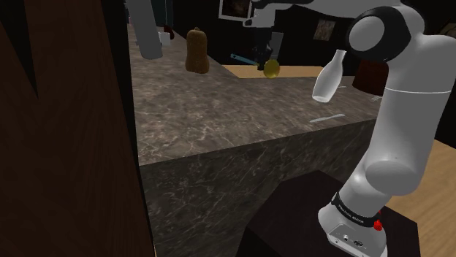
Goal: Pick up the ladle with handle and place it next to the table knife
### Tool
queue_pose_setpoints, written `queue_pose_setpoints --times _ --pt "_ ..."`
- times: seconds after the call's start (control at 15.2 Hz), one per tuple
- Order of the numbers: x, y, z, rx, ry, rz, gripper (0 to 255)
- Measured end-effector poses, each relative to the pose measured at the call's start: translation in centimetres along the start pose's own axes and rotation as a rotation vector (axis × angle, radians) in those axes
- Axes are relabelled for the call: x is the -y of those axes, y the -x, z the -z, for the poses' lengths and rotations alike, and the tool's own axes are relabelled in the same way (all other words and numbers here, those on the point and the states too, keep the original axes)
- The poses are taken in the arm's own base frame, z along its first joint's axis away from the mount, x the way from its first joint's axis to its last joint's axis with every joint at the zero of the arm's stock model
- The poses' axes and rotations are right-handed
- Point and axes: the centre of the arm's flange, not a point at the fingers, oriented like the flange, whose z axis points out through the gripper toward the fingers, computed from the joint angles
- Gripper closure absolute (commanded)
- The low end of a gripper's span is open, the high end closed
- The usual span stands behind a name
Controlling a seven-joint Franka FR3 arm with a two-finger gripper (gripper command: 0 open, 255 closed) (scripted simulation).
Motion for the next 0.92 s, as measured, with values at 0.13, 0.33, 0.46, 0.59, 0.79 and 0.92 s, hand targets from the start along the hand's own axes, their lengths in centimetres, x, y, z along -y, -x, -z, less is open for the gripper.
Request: queue_pose_setpoints --times 0.13,0.33,0.46,0.59,0.79,0.92 --pt "0.4 2.6 -0.5 0.000 0.000 0.000 255" --pt "1.3 6.5 -0.9 0.000 0.000 0.000 255" --pt "1.8 9.0 -1.2 0.000 -0.001 0.000 255" --pt "2.4 11.7 -1.3 0.000 0.000 -0.001 255" --pt "2.2 12.8 -2.5 0.000 0.000 0.000 255" --pt "2.1 12.8 -3.3 0.000 -0.001 0.001 255"
